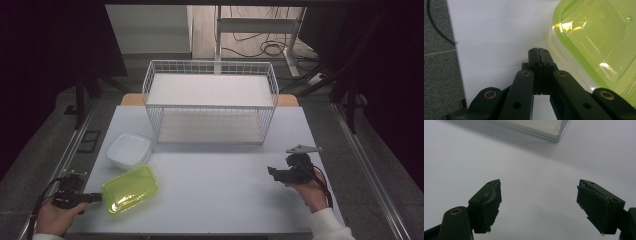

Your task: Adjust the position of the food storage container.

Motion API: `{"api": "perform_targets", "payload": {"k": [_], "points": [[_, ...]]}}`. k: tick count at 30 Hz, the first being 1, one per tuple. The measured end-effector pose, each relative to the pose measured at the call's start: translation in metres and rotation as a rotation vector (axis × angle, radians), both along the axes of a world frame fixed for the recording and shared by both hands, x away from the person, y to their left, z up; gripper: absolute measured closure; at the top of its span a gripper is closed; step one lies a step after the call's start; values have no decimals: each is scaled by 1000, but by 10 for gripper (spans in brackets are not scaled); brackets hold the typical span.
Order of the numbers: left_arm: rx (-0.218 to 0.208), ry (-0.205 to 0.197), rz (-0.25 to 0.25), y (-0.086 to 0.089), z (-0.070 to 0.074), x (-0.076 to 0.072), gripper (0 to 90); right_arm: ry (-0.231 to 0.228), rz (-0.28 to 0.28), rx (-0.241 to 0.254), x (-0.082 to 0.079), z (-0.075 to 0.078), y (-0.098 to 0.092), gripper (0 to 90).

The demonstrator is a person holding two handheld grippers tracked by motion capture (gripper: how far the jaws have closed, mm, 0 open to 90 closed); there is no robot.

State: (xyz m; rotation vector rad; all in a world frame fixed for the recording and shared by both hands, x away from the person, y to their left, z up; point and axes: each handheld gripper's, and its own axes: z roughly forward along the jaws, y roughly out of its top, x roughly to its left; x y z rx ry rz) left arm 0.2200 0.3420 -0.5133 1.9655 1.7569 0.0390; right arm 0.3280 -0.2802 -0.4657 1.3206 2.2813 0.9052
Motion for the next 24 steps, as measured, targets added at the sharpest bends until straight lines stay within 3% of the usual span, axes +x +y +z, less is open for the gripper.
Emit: {"api": "perform_targets", "payload": {"k": [13,24], "points": [[7,-1,-53,-19,0,21,898,-2,-5,-11,0,-1,-2,196],[3,-6,-107,-45,-1,42,898,0,-2,-17,0,-2,-3,194]]}}
